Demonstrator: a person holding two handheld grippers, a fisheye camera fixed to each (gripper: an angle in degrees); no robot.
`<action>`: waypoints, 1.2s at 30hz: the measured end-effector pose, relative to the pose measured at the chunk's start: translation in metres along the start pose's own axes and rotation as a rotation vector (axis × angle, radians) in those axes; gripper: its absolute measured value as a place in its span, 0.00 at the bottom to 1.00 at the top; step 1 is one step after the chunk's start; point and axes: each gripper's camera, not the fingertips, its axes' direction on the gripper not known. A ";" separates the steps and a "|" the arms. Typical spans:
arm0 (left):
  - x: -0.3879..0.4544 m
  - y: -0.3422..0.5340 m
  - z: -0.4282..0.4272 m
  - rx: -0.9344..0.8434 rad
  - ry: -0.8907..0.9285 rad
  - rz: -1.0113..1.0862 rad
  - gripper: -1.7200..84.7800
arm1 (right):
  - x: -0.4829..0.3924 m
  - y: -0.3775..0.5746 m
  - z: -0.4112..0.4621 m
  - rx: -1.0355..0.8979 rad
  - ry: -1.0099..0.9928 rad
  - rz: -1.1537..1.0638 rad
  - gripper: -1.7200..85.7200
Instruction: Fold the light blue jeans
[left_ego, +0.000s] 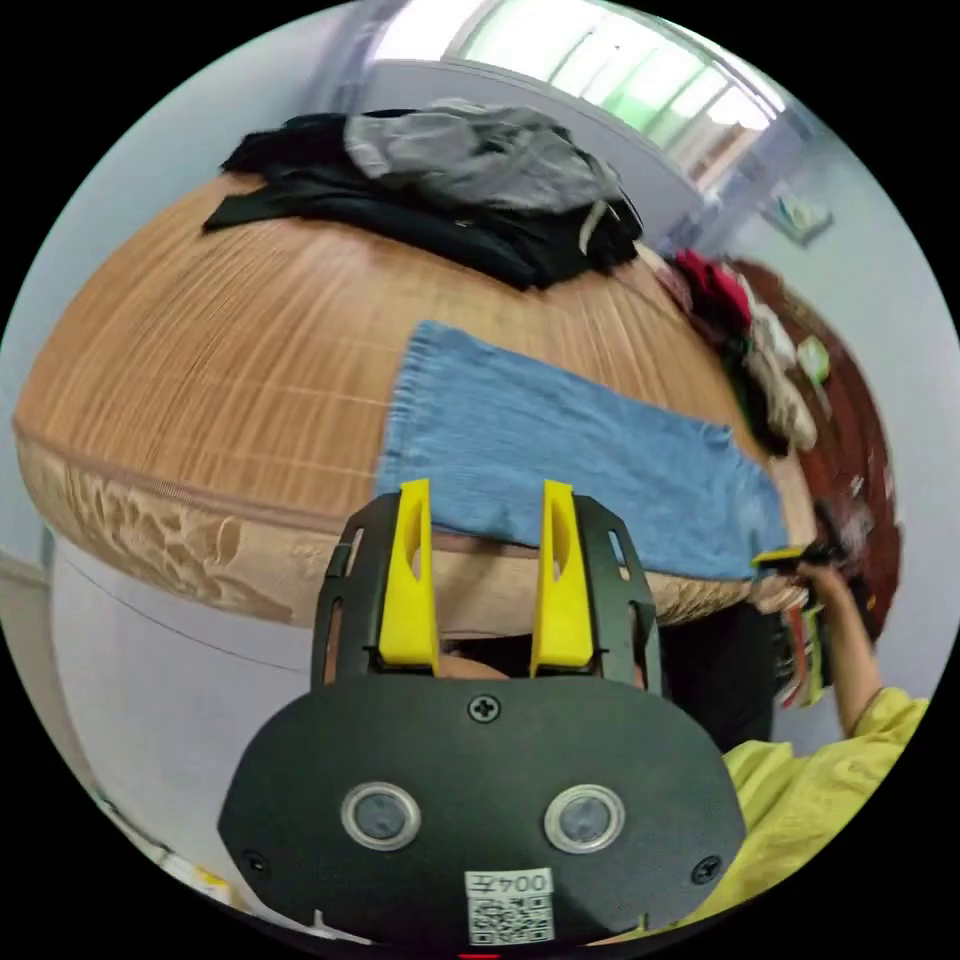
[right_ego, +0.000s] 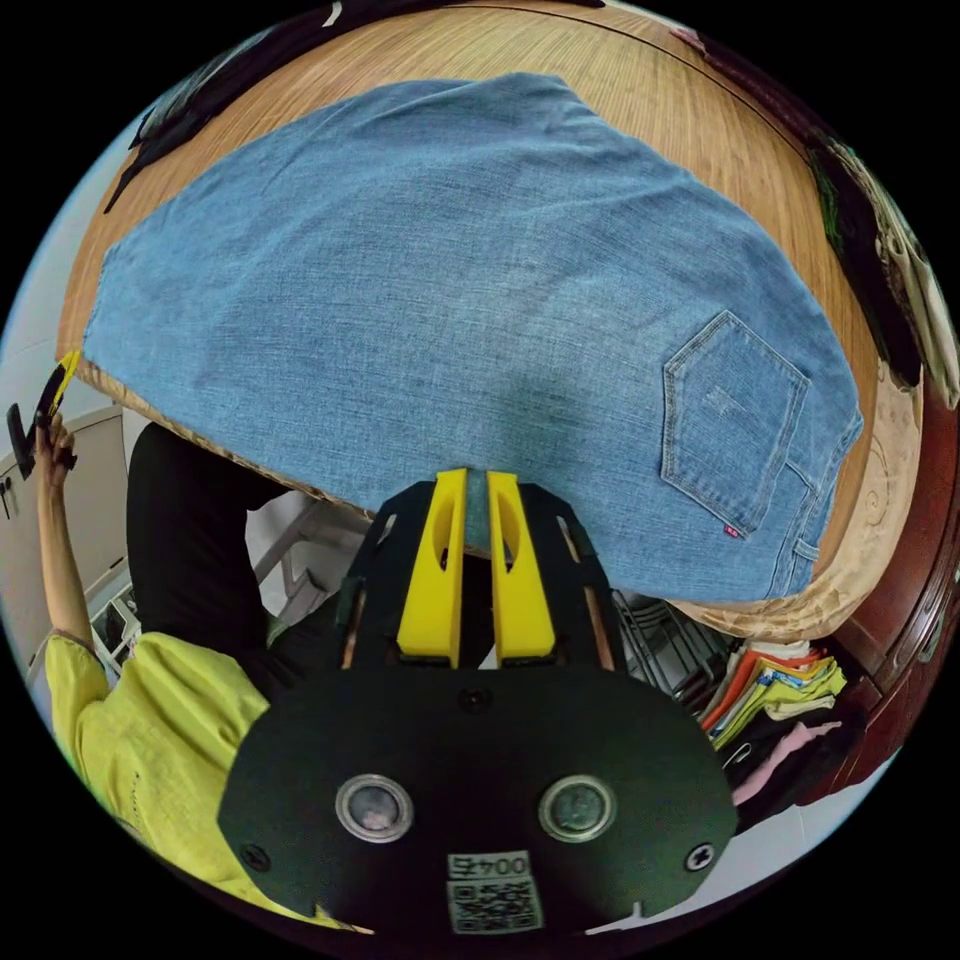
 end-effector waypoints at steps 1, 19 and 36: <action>-0.044 0.021 -0.001 0.056 0.128 -0.101 0.18 | 0.000 -0.004 -0.001 -0.001 -0.013 0.007 0.08; -0.212 0.206 0.175 0.177 0.554 -0.382 0.18 | -0.045 -0.062 -0.006 -0.083 0.100 0.030 0.08; -0.233 0.264 0.253 0.162 0.764 -0.409 0.19 | -0.045 -0.080 0.025 -0.073 0.096 0.038 0.08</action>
